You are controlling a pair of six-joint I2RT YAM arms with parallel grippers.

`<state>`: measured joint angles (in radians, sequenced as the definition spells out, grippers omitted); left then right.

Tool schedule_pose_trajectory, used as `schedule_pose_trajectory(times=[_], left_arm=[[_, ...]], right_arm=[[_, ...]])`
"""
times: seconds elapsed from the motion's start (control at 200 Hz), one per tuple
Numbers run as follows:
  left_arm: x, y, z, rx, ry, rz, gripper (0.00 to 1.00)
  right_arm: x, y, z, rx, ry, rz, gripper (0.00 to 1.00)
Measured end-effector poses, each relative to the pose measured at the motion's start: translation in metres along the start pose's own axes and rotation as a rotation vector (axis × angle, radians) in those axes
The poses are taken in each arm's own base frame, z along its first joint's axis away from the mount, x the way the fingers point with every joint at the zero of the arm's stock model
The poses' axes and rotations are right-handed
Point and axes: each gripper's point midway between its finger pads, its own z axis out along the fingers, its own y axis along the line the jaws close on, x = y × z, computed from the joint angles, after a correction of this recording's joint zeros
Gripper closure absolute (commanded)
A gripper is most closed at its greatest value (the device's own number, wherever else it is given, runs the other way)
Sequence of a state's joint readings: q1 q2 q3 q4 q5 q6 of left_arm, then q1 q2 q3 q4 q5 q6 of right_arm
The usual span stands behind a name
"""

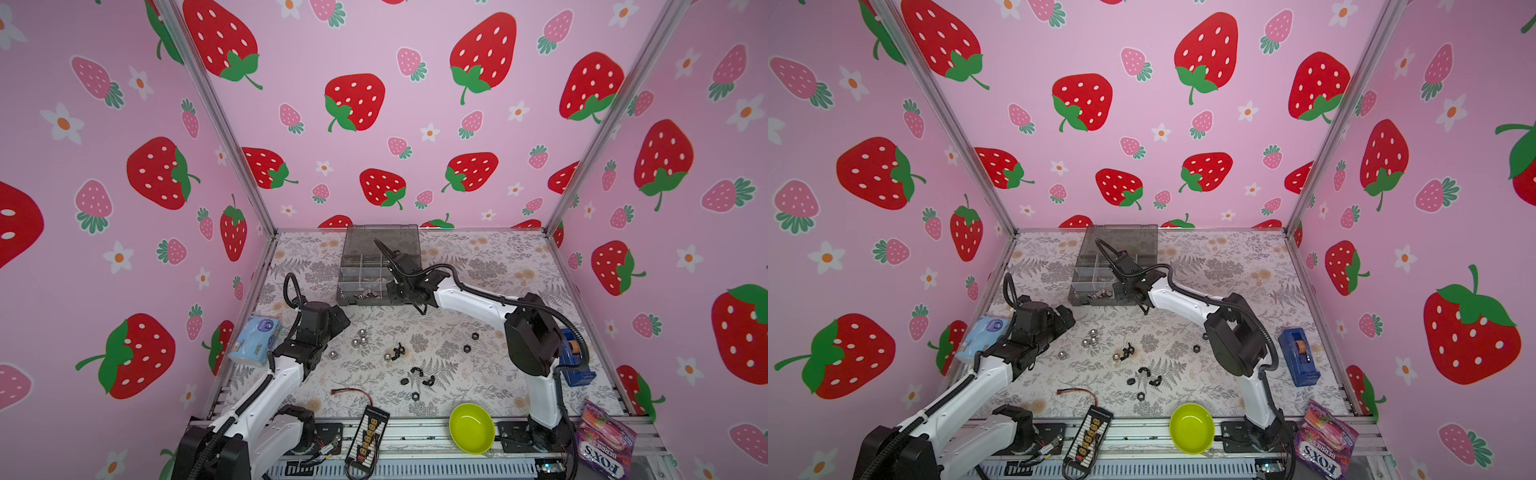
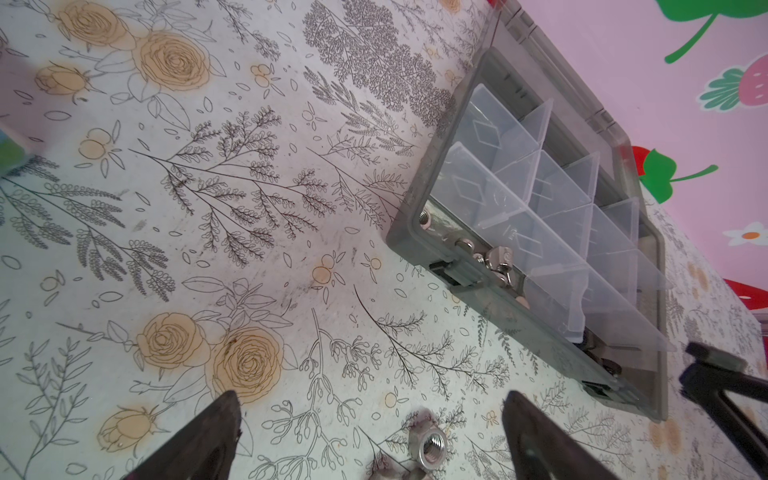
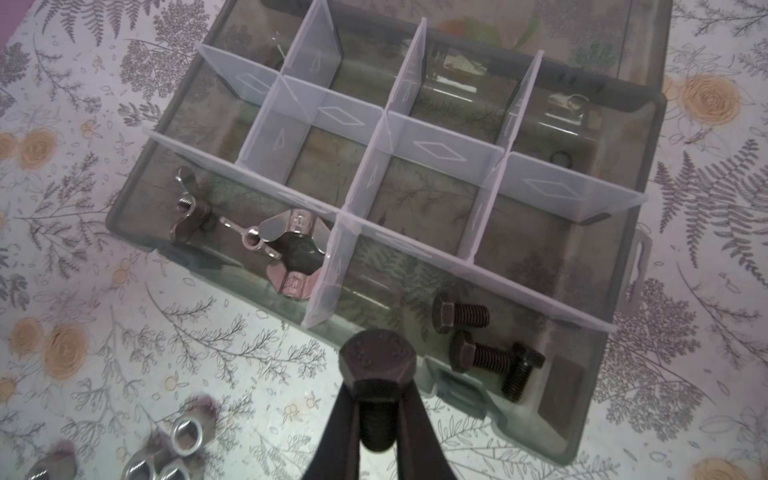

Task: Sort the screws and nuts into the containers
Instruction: 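Lift the bolt with the right gripper and carry it over the box, then open the right gripper to drop the bolt into the bolt compartment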

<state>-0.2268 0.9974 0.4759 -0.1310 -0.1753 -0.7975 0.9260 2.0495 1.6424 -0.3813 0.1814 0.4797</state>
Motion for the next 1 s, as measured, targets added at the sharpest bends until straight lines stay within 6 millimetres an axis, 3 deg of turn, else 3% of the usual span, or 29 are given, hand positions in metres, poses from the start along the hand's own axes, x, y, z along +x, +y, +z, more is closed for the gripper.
schedule_pose_trajectory(times=[0.425,0.76,1.0], left_arm=[[0.000,0.000,0.000,0.000,0.000,0.000,0.01],[0.000,0.000,0.000,0.000,-0.001,-0.001,0.01],[0.001,0.001,0.000,-0.004,0.002,0.000,0.01]], right_arm=[[0.010,0.000,0.036,0.002,0.048,-0.013,0.92],[0.016,0.000,0.042,0.000,0.065,-0.028,0.83],[0.015,0.001,0.042,-0.003,0.062,-0.032,0.71]])
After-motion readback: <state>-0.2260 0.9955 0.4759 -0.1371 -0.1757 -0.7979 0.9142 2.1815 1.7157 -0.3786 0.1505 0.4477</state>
